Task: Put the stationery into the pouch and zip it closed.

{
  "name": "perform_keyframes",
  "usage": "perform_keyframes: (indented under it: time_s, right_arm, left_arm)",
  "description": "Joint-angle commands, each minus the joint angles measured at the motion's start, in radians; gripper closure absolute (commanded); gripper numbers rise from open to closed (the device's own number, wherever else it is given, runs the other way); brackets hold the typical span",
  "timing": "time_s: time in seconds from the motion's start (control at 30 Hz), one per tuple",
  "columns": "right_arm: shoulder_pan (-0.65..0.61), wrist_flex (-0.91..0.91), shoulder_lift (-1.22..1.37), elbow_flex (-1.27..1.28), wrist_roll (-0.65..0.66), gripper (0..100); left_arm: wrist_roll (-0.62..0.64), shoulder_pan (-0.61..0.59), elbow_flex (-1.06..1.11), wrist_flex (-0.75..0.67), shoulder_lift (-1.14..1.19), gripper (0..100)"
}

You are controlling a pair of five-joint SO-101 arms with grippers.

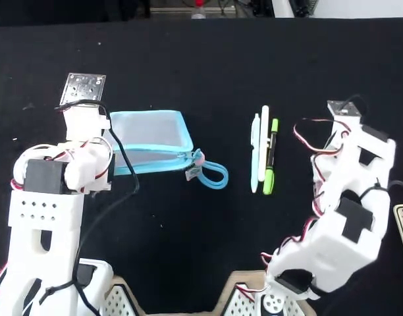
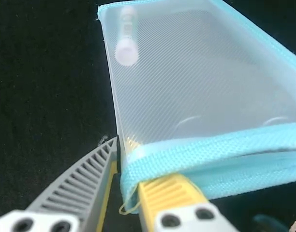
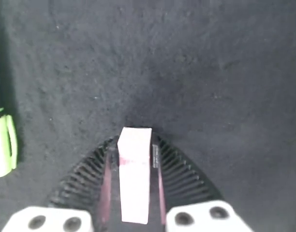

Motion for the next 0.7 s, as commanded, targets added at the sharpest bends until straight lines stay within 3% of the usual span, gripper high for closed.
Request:
perform_keyframes:
  time_s: [0.0,0.23,0.4,0.53,0.67]
  right_arm:
    - [-0.023,0.127,-0.163,-0.042,0.012,98.8]
    - [-0.097,0.267,-0.406,-0.027,0.012,98.8]
    - [-0.238,0.282,-0.627,0.093,-0.002,98.8]
    - [-0.353,0.281,-0.858,0.166,-0.101,98.8]
    - [-0.560,0.275,-1.084,0.216,-0.236,98.7]
  left_arm:
    - [0.011,0.004,0.004,0.009,-0.005,97]
    - [0.011,0.004,0.004,0.011,-0.005,97]
    - [0.011,0.004,0.004,0.011,-0.005,97]
    - [0.011,0.004,0.004,0.012,-0.005,97]
    - [0.011,0.004,0.004,0.012,-0.005,97]
